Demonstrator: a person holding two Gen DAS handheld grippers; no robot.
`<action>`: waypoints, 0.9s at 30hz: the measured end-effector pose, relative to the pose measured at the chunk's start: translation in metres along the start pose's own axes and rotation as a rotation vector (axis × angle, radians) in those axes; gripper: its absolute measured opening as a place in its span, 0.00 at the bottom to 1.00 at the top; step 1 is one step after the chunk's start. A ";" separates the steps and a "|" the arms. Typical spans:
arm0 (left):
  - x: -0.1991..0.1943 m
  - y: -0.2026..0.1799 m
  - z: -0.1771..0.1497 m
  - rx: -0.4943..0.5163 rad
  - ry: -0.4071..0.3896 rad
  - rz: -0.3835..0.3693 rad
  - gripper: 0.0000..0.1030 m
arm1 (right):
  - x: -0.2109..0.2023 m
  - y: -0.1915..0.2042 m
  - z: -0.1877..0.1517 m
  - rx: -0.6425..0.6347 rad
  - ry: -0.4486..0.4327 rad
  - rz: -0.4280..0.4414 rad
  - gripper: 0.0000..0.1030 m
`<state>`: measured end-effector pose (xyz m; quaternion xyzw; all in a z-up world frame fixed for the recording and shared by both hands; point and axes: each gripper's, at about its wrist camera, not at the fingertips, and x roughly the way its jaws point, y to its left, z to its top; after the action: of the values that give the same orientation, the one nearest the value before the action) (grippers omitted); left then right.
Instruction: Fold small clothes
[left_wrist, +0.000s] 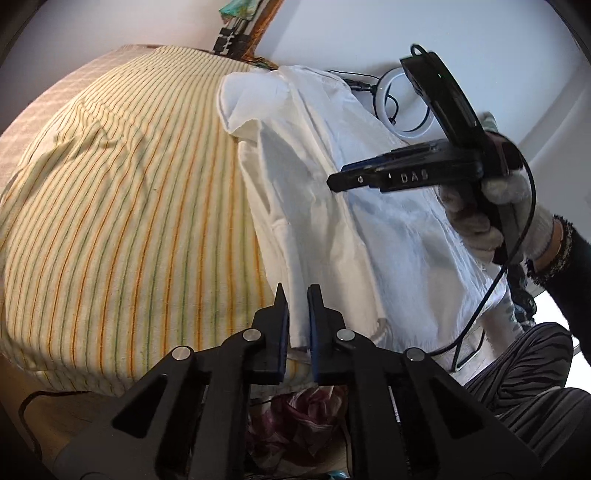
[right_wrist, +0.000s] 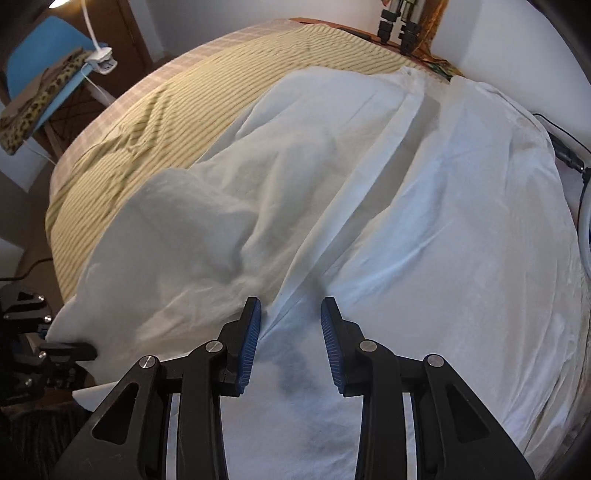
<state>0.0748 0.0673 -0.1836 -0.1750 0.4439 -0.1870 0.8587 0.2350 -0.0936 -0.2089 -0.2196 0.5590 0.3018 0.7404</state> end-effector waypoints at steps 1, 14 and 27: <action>0.001 -0.004 0.000 0.013 -0.005 0.006 0.06 | -0.006 -0.002 0.003 0.012 -0.012 0.003 0.31; 0.000 -0.027 -0.004 0.105 -0.037 0.055 0.04 | 0.000 0.060 0.078 0.038 0.004 0.053 0.63; 0.003 -0.060 -0.002 0.218 -0.029 0.037 0.04 | 0.020 0.025 0.054 0.164 0.023 0.060 0.04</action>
<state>0.0643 0.0133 -0.1585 -0.0750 0.4114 -0.2157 0.8824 0.2592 -0.0354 -0.2122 -0.1446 0.5966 0.2746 0.7401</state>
